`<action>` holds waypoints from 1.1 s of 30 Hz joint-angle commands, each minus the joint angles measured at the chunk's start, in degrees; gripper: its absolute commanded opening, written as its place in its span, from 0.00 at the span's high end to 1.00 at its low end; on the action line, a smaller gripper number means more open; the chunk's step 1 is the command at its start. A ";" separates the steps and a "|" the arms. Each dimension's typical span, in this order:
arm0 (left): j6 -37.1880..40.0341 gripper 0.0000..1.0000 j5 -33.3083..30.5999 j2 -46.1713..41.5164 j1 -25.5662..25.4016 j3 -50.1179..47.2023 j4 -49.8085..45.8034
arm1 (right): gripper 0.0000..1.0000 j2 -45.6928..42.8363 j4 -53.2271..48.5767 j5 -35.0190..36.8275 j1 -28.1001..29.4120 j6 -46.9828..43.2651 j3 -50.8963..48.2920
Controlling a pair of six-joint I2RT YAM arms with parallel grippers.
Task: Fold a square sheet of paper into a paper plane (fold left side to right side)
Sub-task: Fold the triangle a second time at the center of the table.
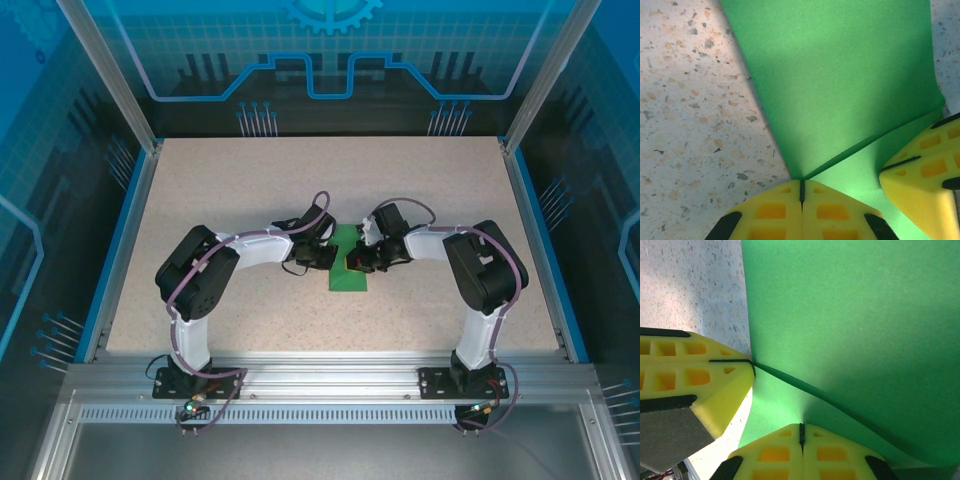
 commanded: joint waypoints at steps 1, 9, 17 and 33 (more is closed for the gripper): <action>0.24 1.00 0.49 -0.63 -0.29 1.46 -2.40 | 1.00 1.87 -2.51 1.91 0.56 0.49 -1.07; 0.08 0.75 -1.71 -8.72 0.28 0.67 -5.20 | 1.00 1.69 -1.72 1.88 0.38 0.66 -2.23; -0.50 0.76 15.62 -15.49 0.37 -6.16 -0.26 | 1.00 1.73 -1.51 1.65 0.29 0.60 -2.38; -3.26 0.81 24.78 -5.76 -0.66 -7.40 7.25 | 1.00 1.67 -1.90 1.98 0.29 0.43 -2.45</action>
